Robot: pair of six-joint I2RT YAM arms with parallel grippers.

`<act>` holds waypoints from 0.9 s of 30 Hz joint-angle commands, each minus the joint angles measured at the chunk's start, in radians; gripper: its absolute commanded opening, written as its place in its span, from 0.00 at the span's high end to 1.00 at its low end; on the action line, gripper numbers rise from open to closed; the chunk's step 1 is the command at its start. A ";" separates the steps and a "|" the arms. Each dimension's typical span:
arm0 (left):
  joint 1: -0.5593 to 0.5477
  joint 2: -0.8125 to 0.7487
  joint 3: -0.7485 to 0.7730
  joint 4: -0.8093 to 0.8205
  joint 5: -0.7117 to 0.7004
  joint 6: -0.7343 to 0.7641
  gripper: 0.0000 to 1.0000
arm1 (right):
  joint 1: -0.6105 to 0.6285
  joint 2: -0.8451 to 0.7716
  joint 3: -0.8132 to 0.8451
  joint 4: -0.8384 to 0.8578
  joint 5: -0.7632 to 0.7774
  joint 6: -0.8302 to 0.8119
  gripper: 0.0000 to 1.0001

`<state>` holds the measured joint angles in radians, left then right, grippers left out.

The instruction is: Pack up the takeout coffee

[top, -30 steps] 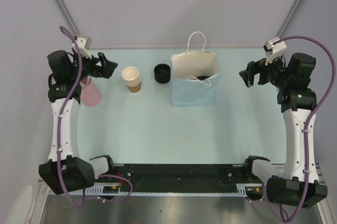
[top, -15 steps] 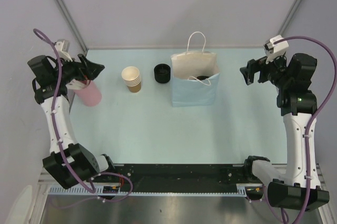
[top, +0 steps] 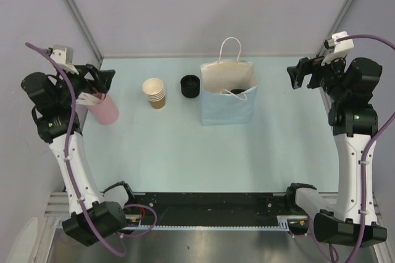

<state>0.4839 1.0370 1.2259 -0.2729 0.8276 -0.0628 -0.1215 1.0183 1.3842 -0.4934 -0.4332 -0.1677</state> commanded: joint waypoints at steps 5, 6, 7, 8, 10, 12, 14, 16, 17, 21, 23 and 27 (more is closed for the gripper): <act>0.007 -0.072 0.041 0.071 -0.033 -0.019 0.00 | -0.001 0.003 0.107 0.027 -0.007 0.092 0.00; 0.007 -0.072 0.052 0.063 -0.028 -0.019 0.00 | -0.003 0.005 0.114 0.023 -0.012 0.099 0.00; 0.007 -0.069 0.066 0.063 -0.027 -0.020 0.00 | -0.004 0.005 0.121 0.016 -0.015 0.100 0.00; 0.005 -0.069 0.073 0.063 -0.024 -0.022 0.00 | -0.007 0.005 0.130 0.012 -0.021 0.102 0.00; 0.007 -0.069 0.092 0.060 -0.015 -0.026 0.00 | -0.012 0.005 0.150 0.001 -0.022 0.106 0.00; 0.009 -0.068 0.104 0.055 -0.010 -0.029 0.00 | -0.015 0.003 0.171 -0.008 -0.024 0.108 0.00; 0.007 -0.069 0.119 0.038 -0.008 -0.032 0.00 | -0.018 0.005 0.185 -0.025 -0.027 0.106 0.00; 0.007 -0.068 0.141 0.018 -0.016 -0.035 0.00 | -0.018 0.006 0.208 -0.042 -0.027 0.105 0.00; 0.007 -0.069 0.150 0.011 -0.021 -0.034 0.00 | -0.018 0.008 0.220 -0.048 -0.027 0.103 0.00; 0.008 -0.068 0.248 -0.060 -0.030 -0.003 0.00 | -0.018 0.014 0.277 -0.086 -0.029 0.102 0.00; 0.007 -0.068 0.285 -0.109 -0.035 0.018 0.00 | -0.018 0.017 0.317 -0.099 -0.033 0.102 0.00; 0.007 -0.068 0.383 -0.182 -0.064 0.041 0.00 | -0.018 0.017 0.371 -0.134 -0.035 0.105 0.00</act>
<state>0.4839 0.9817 1.5089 -0.3729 0.7925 -0.0513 -0.1352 1.0393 1.6836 -0.5945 -0.4538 -0.0780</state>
